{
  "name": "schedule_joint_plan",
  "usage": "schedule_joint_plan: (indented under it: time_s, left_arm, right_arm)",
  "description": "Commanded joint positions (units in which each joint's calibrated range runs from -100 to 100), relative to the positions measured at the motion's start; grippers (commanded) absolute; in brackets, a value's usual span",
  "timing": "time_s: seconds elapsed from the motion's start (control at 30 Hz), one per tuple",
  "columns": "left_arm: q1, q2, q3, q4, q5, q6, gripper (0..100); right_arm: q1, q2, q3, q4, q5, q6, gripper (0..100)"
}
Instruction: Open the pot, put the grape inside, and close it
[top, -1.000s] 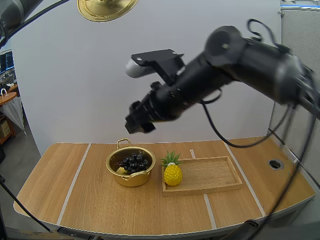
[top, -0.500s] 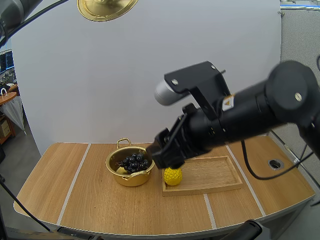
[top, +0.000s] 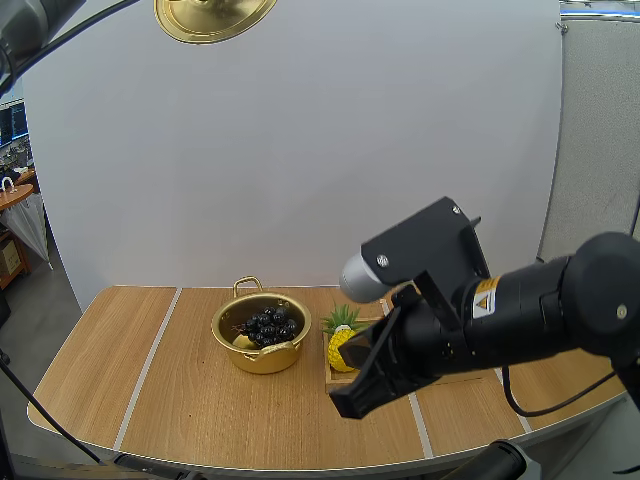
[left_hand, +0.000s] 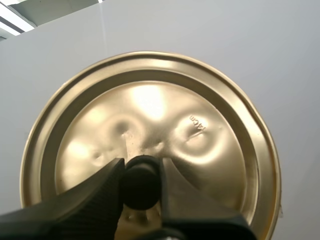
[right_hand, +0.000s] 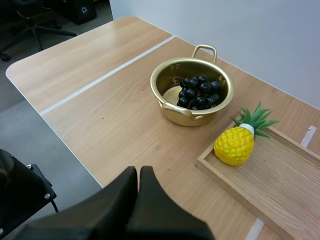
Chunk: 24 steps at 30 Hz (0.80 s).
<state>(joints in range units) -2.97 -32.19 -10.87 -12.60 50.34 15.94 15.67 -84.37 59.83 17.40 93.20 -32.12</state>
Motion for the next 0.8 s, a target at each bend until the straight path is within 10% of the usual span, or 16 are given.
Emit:
schedule_joint_plan:
  time_s: [0.0,0.77]
  left_arm:
    - [-0.06,-0.44,-0.42,0.12,-3.28,-0.57,0]
    - [-0.06,-0.44,-0.42,0.12,-3.28,-0.57,0]
  right_arm:
    - [-0.15,-1.79,0.96,-0.6,0.46,0.59,0]
    - [-0.15,-2.62,0.96,-2.65,0.54,0.59,0]
